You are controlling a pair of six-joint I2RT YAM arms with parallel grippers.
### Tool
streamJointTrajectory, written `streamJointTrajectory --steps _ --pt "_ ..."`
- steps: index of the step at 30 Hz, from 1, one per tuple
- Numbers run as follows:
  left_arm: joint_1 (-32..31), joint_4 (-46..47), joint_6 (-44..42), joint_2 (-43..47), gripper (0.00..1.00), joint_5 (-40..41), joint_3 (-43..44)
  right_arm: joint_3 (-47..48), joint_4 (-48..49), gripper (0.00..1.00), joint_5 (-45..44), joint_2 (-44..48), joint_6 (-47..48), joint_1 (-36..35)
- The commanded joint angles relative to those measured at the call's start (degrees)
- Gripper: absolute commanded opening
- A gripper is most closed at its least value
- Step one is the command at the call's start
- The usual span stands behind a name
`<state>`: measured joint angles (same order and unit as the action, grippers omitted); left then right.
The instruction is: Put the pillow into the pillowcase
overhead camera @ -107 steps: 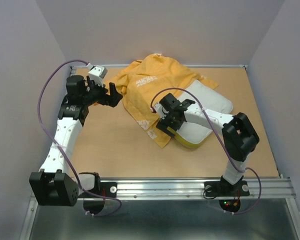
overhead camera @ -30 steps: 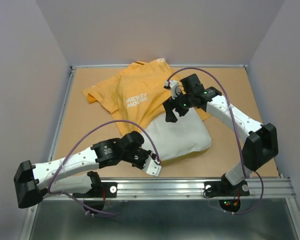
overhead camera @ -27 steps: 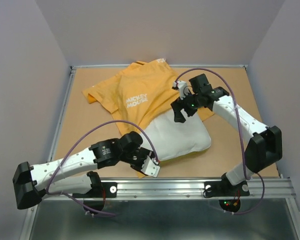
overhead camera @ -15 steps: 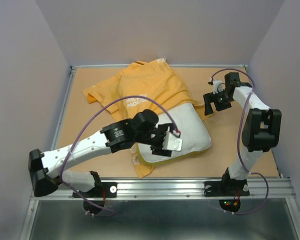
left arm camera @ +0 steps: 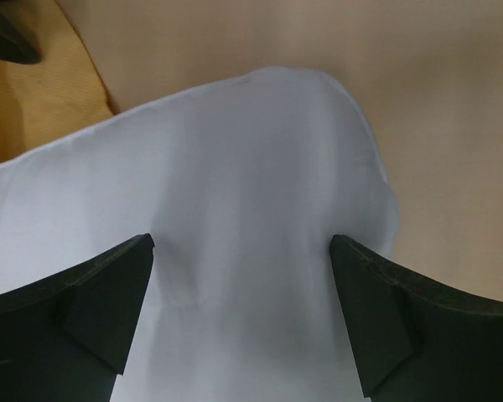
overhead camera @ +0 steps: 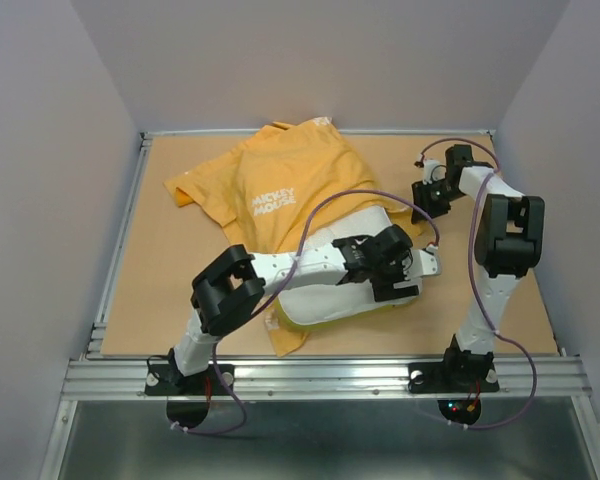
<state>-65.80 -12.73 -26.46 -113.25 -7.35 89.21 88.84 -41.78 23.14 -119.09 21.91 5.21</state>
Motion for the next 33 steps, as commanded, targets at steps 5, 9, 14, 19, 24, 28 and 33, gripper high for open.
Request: streamJointTrajectory --steps 5,9,14,19,24,28,33 --pt "-0.21 5.70 2.20 -6.10 0.79 14.38 3.42 -10.15 0.47 0.01 7.88 6.82 0.41 -0.12" --pt "3.56 5.26 7.81 -6.72 0.12 14.13 4.48 -17.19 -0.84 0.00 8.68 14.66 1.46 -0.12" --pt "10.16 9.38 11.42 0.21 0.00 21.49 5.44 -22.73 -6.20 0.01 6.75 24.06 4.19 -0.03" --pt "17.01 10.52 11.09 4.44 0.00 32.29 7.83 -22.05 -18.31 0.01 4.82 32.15 12.17 2.33" --pt "18.17 17.92 9.67 10.33 0.00 35.31 -0.78 -25.29 -26.24 0.01 3.75 36.38 19.74 3.31" --pt "14.04 18.27 11.43 9.45 0.00 34.96 -5.00 -23.11 -29.49 0.01 10.77 31.47 21.15 3.31" --pt "12.10 19.94 9.68 10.15 0.00 30.13 -14.57 -17.91 -36.00 0.01 20.01 28.56 24.75 2.44"
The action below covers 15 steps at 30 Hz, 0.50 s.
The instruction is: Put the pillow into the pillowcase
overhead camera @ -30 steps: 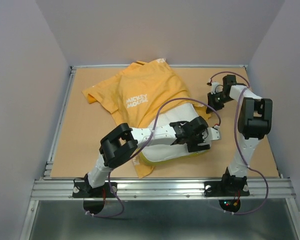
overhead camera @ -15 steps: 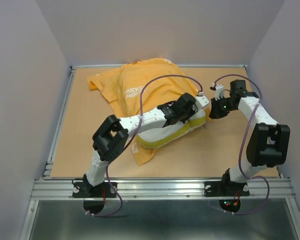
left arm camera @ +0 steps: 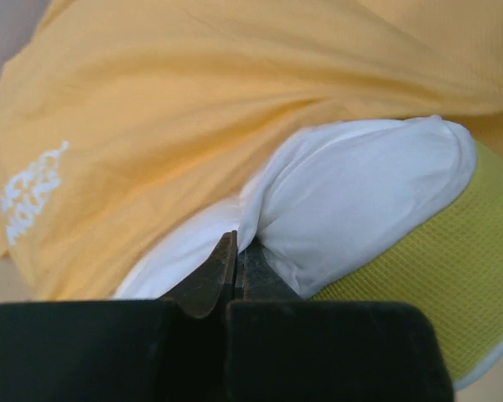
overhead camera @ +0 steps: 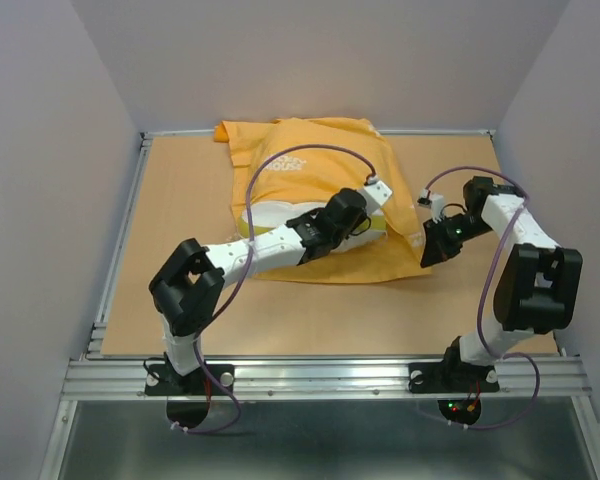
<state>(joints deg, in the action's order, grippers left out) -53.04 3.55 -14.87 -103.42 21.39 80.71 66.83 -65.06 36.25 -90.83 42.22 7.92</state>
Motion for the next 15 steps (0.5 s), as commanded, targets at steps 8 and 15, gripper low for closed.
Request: streamJointTrajectory --steps 8,15 --pt "1.44 -1.24 -20.00 18.65 0.00 -18.91 -31.71 3.21 -11.25 0.79 3.33 2.68 2.89 -4.32" --pt "2.49 -13.98 -32.58 32.66 0.00 -29.20 -39.04 11.47 11.33 0.79 -2.75 -3.97 -19.25 -3.70"
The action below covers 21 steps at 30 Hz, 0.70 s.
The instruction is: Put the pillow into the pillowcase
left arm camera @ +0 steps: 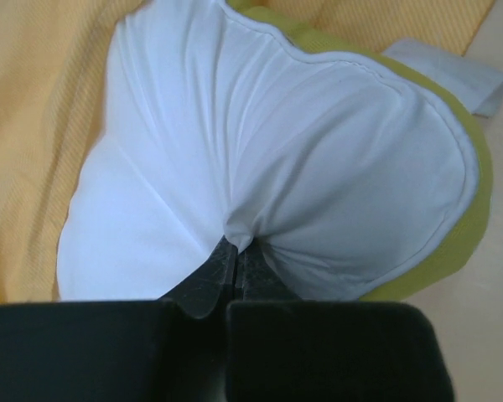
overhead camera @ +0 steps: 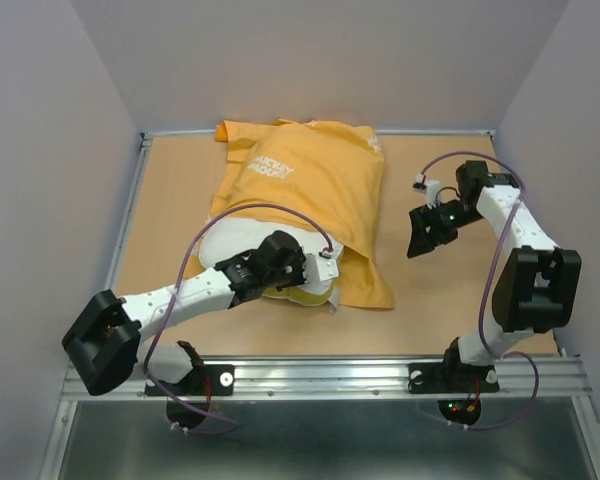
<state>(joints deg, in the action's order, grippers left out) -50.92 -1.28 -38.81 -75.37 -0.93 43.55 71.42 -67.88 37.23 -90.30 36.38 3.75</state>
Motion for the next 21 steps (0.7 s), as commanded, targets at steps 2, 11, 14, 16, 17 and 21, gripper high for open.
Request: streamJointTrajectory --steps 2,11,14,16,17,21 --pt "0.99 -12.94 -10.05 6.72 0.00 -8.38 -2.33 11.69 18.72 0.78 -4.10 -10.99 -20.34 0.47" --pt "3.01 -20.87 -12.61 13.58 0.00 -9.00 -5.93 26.40 31.66 0.70 3.27 -32.20 -39.09 -0.06" --pt "3.19 -20.43 -10.42 12.80 0.00 -9.00 -5.32 22.38 37.95 0.71 7.05 -33.36 -42.79 -1.46" --pt "3.37 -19.90 -9.27 11.92 0.00 -9.35 -4.62 19.39 42.89 0.75 10.39 -33.53 -46.65 -1.64" --pt "3.45 -19.73 -8.49 11.31 0.00 -9.44 -4.53 17.55 46.13 0.77 11.27 -33.97 -48.58 -1.64" --pt "3.63 -18.06 -7.69 10.78 0.00 -9.62 -4.61 13.94 54.06 0.83 16.02 -35.73 -53.32 -1.64"
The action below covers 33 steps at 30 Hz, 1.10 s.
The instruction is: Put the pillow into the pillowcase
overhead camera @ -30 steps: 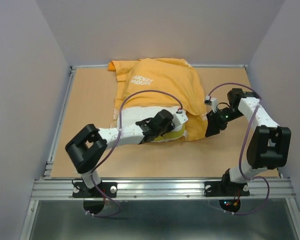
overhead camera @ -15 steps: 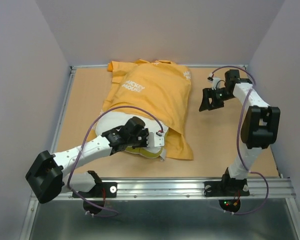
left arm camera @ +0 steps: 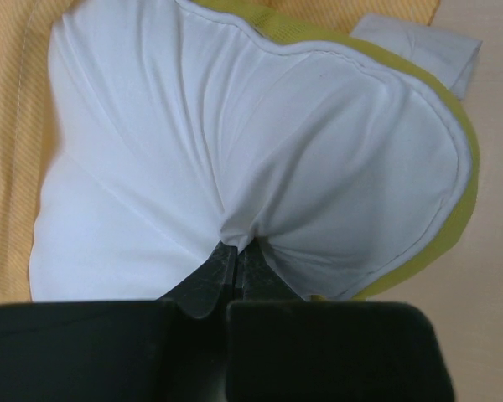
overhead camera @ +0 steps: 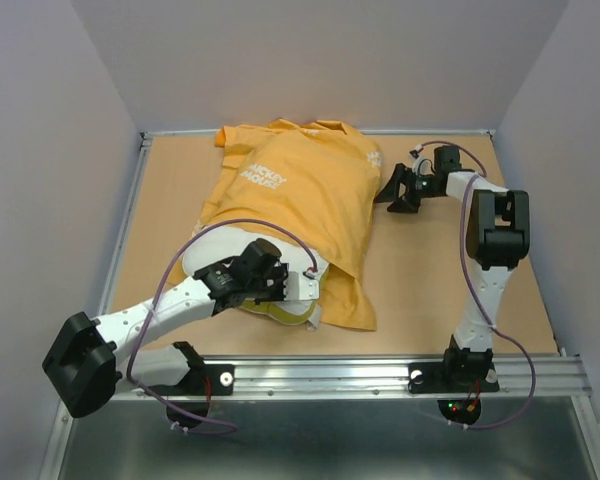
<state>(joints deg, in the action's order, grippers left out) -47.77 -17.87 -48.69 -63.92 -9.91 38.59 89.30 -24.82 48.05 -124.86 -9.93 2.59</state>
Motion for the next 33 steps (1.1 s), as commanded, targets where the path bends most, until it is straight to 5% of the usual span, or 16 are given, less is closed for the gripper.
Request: streamJointTrajectory --steps 1,5,14,17,25,28,29,30,31,32,33 --pt "0.40 -1.29 2.37 -1.03 0.00 -0.63 0.26 -4.56 14.15 0.83 5.21 -1.35 -7.99 -0.57" --pt "0.48 -0.68 3.33 -1.99 0.00 -0.64 0.52 -4.40 17.25 0.79 5.47 -3.90 -10.45 -0.83" --pt "0.48 3.01 7.02 -5.94 0.00 -0.20 1.66 -9.39 21.21 0.39 11.36 -2.41 -11.51 -2.06" --pt "0.92 5.64 12.89 -8.41 0.00 1.91 2.98 -12.03 21.22 0.01 12.24 -0.31 -11.60 -2.24" --pt "8.64 9.61 29.35 -16.15 0.00 -1.94 10.36 -24.78 20.69 0.00 12.60 13.04 -10.64 -2.50" --pt "10.32 8.91 25.15 -10.82 0.00 -3.44 7.83 -25.49 17.80 0.19 6.19 16.04 -6.86 -2.50" --pt "10.76 7.95 21.83 -8.96 0.00 -3.19 6.69 -25.14 17.27 0.32 5.05 16.40 -6.24 -2.50" --pt "11.20 6.72 18.22 -6.77 0.00 -2.75 5.28 -24.88 16.82 0.65 4.34 16.75 -6.41 -2.50" --pt "11.64 3.23 14.19 -4.39 0.00 -2.57 2.31 -24.52 16.56 0.84 3.20 17.01 -6.67 -2.50" --pt "12.25 1.02 3.97 0.76 0.00 -2.31 0.71 -24.09 16.38 0.98 2.40 17.36 -6.85 -2.50" --pt "13.65 -0.83 -0.49 3.69 0.00 -1.70 -1.13 -23.82 16.29 1.00 0.74 17.28 -7.64 -2.50"
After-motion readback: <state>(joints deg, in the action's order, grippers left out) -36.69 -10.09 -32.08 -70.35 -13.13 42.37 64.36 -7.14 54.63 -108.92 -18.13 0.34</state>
